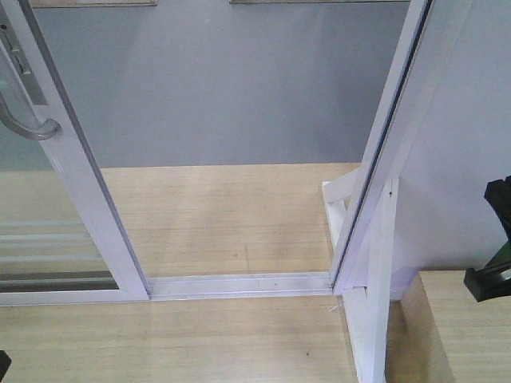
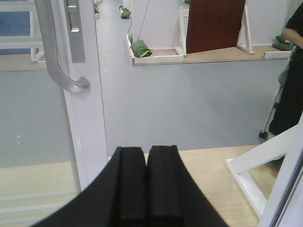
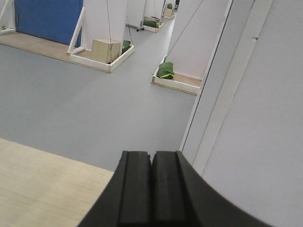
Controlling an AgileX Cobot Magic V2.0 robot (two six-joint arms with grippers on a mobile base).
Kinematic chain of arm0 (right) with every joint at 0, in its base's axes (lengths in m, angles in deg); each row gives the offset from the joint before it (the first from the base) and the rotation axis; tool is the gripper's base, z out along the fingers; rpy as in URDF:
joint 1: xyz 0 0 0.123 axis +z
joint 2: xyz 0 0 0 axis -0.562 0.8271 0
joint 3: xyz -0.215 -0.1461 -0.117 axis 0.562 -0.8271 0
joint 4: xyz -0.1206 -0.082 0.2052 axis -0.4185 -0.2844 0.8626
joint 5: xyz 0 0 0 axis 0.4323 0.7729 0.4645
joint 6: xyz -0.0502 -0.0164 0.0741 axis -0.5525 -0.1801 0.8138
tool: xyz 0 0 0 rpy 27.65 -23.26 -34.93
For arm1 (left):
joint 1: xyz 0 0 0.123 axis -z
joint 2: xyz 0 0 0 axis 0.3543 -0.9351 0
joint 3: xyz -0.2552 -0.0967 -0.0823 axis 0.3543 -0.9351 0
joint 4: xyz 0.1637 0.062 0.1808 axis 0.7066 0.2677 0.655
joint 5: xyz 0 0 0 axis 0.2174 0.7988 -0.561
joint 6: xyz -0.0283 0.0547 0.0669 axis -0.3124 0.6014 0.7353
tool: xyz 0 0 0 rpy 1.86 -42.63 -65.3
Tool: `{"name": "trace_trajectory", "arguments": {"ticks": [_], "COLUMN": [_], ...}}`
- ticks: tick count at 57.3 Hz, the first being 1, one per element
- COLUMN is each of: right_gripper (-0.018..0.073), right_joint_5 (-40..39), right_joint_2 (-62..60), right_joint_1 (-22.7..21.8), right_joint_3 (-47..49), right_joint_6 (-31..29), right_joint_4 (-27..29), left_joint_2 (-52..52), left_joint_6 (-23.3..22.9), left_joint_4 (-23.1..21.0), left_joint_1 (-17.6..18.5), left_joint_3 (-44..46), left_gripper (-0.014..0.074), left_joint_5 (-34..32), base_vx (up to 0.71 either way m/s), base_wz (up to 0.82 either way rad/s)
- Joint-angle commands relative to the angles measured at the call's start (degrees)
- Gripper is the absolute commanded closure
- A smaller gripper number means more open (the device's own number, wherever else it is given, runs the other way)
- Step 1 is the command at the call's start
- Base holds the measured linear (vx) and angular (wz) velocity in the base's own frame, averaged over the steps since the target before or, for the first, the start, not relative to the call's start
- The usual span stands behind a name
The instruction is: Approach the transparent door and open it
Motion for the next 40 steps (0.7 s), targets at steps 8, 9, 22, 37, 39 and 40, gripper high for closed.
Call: {"name": "trace_trajectory", "arguments": {"ticks": [8,9,22,37,39,40], "right_gripper": [0.0561,0.0561,0.0561,0.0561,0.0561,0.0561], "right_joint_5": [1.2,1.2,1.2,9.7,10.8,11.7], "right_joint_2": [0.3,0.3,1.0,2.9,2.9,2.9], "right_joint_1": [-0.3,-0.3,-0.3,-0.3,-0.3,-0.3], "right_joint_3": [1.6,1.6,1.6,1.8,1.8,1.8], "right_joint_6": [0.0,0.0,0.1,57.5,66.6,71.5], "right_joint_4": [0.9,0.9,-0.2,-58.5,-66.2,-69.0], "left_joint_2": [0.9,0.9,0.9,0.9,0.9,0.9], "left_joint_6": [-0.2,-0.2,-0.2,-0.2,-0.2,-0.2], "left_joint_4": [-0.5,-0.5,-0.5,-0.5,-0.5,-0.5], "left_joint_1": [0.4,0.4,0.4,0.4,0.4,0.4], "left_joint_3": [-0.9,-0.9,-0.9,-0.9,-0.9,-0.9], "left_gripper": [0.0603,0.0603,0.0603,0.0603,0.0603,0.0603], "left_joint_5": [-4.4,-4.4,-4.4,-4.4,-4.4,-4.4], "base_vx": [0.0,0.0,0.0,0.0,0.0,0.0], "base_wz": [0.0,0.0,0.0,0.0,0.0,0.0]}}
